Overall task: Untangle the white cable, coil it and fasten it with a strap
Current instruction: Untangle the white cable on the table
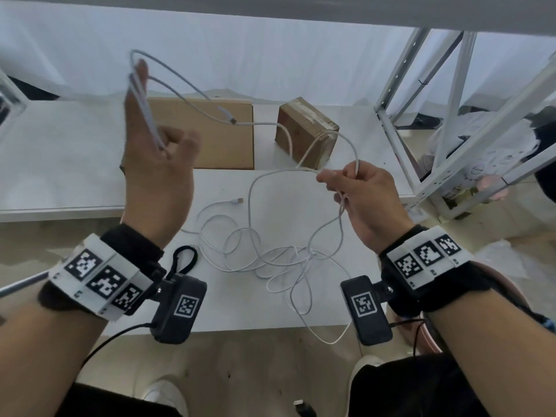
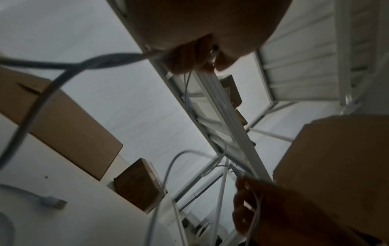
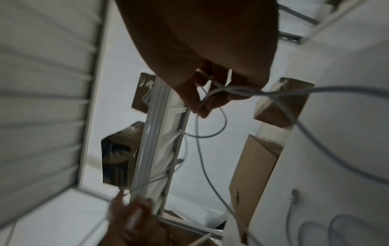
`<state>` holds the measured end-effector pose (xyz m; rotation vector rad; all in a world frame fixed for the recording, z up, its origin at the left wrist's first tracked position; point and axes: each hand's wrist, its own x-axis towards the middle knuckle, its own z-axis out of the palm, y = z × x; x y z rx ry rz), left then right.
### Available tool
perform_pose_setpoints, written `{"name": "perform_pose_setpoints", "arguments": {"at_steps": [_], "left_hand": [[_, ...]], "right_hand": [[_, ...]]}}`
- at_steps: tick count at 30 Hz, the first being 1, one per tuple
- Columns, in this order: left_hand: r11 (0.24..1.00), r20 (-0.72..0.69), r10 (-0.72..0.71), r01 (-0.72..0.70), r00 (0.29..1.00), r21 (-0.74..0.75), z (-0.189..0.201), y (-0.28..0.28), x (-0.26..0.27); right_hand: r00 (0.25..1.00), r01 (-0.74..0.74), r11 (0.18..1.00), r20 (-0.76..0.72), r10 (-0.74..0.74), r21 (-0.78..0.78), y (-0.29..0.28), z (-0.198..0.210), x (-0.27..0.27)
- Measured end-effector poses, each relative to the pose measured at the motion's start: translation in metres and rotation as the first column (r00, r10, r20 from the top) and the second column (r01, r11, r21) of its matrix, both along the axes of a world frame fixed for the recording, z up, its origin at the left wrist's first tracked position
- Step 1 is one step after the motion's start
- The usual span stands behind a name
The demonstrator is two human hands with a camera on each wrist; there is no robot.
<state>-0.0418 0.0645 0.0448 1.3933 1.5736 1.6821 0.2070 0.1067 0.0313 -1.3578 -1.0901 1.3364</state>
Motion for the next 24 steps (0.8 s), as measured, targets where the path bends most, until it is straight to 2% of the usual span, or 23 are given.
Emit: {"name": "perform_pose_setpoints", "arguments": {"at_steps": [2,4,8,10,12,13,14,16,17,21,24], "left_hand": [[0.989,-0.105,-0.066,0.052,0.992,-0.136,-0.007,-0.002,0.006],[0.957,-0.158,-0.157,0.111,0.975,-0.267,-0.010,-0.009,0.015],[0.847,-0.013,-0.329,0.289,0.944,-0.447,-0.012,-0.016,0.030],[0.805,0.067,-0.367,0.352,0.928,-0.478,-0.014,-0.016,0.039],[0.801,0.120,-0.373,0.385,0.920,-0.459,-0.024,-0.013,0.043],[0.819,0.152,-0.348,0.379,0.925,-0.430,-0.029,-0.011,0.044],[0.842,0.212,-0.311,0.372,0.926,-0.391,-0.031,-0.008,0.044],[0.874,0.372,-0.266,0.386,0.889,-0.296,-0.030,-0.005,0.043],[0.889,0.437,-0.260,0.391,0.861,-0.240,-0.028,-0.003,0.042],[0.890,0.592,-0.321,0.449,0.739,-0.078,-0.013,0.000,0.040],[0.868,0.684,-0.349,0.496,0.640,-0.022,-0.008,0.000,0.037]], "right_hand": [[0.975,-0.046,0.999,-0.219,0.043,-0.010,0.001,0.004,0.002],[0.923,-0.091,0.996,-0.374,0.089,0.010,0.003,0.007,0.004],[0.799,-0.159,0.986,-0.582,0.154,0.043,0.004,0.007,0.005],[0.759,-0.183,0.982,-0.628,0.171,0.046,0.003,0.008,0.003],[0.741,-0.200,0.979,-0.648,0.176,0.037,0.002,0.008,0.002],[0.762,-0.215,0.976,-0.620,0.189,0.032,0.000,0.008,0.001],[0.814,-0.235,0.972,-0.541,0.212,0.027,-0.001,0.008,-0.001],[0.921,-0.279,0.960,-0.285,0.266,-0.004,-0.005,0.005,-0.003],[0.943,-0.292,0.956,-0.178,0.283,-0.029,-0.006,0.001,-0.004],[0.936,-0.341,0.928,0.041,0.350,-0.153,-0.007,-0.017,0.000],[0.882,-0.323,0.922,0.285,0.375,-0.214,-0.010,-0.038,0.002]]}}
